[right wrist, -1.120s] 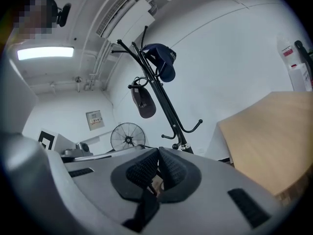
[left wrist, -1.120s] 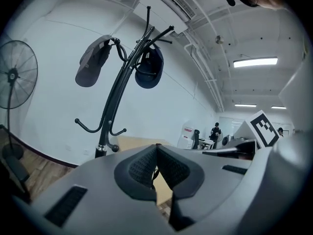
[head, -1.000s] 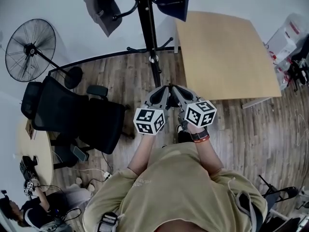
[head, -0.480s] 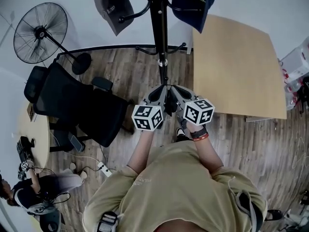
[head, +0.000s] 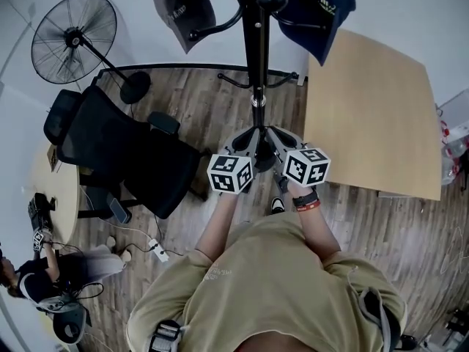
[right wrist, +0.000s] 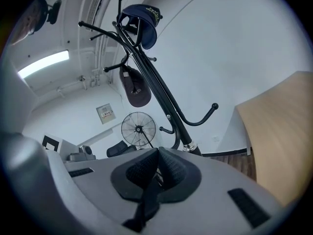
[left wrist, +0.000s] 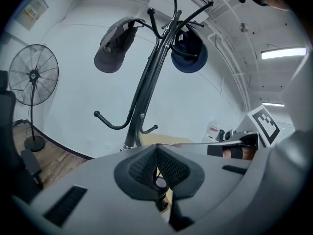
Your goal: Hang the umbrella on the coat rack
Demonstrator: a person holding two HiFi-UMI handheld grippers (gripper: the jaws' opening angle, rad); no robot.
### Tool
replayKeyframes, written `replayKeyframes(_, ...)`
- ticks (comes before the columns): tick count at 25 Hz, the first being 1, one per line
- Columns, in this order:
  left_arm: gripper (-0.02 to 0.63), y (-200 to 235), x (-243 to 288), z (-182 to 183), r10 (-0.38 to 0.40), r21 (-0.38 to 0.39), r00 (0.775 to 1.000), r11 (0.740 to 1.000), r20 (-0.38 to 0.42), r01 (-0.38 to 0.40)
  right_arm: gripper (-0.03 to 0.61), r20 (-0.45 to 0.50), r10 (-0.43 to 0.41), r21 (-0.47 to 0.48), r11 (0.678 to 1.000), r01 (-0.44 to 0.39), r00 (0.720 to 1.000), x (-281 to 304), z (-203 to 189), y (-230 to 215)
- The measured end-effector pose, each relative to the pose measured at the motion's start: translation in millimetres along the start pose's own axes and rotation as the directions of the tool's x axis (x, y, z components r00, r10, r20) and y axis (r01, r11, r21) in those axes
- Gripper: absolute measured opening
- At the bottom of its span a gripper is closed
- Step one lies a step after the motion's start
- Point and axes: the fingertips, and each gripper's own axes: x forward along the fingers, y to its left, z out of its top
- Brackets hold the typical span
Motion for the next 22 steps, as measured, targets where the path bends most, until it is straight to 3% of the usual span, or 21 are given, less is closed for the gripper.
replayKeyframes(9, 0.022, 26, 22, 2, 0.024, -0.01, 1.0, 1.0, -0.012, -0.024, 0.018, -0.015, 0.015, 0.013, 1.0, -0.014, 1.0, 26, 4, -16)
replayKeyframes(13, 0.021, 35, 29, 0, 0.03, -0.013, 0.999, 0.999, -0.041, -0.031, 0.015, 0.091, 0.008, 0.027, 1.0, -0.01, 0.996, 21, 34, -26)
replayKeyframes(16, 0.021, 35, 34, -11, 0.013, -0.018, 0.998, 1.0, -0.06, -0.014, 0.015, 0.146, -0.046, -0.012, 0.999, 0.048, 0.988, 9, 65, -52)
replayKeyframes(18, 0.021, 37, 36, -17, 0.014, -0.028, 0.997, 0.999, -0.072, -0.016, 0.015, 0.165, -0.085, 0.013, 0.996, 0.084, 0.983, 1, 73, -73)
replayKeyframes(22, 0.021, 38, 43, -27, -0.009, -0.025, 0.996, 1.0, -0.091, 0.007, 0.015, 0.147, -0.133, 0.099, 0.988, 0.12, 0.98, -10, 53, -99)
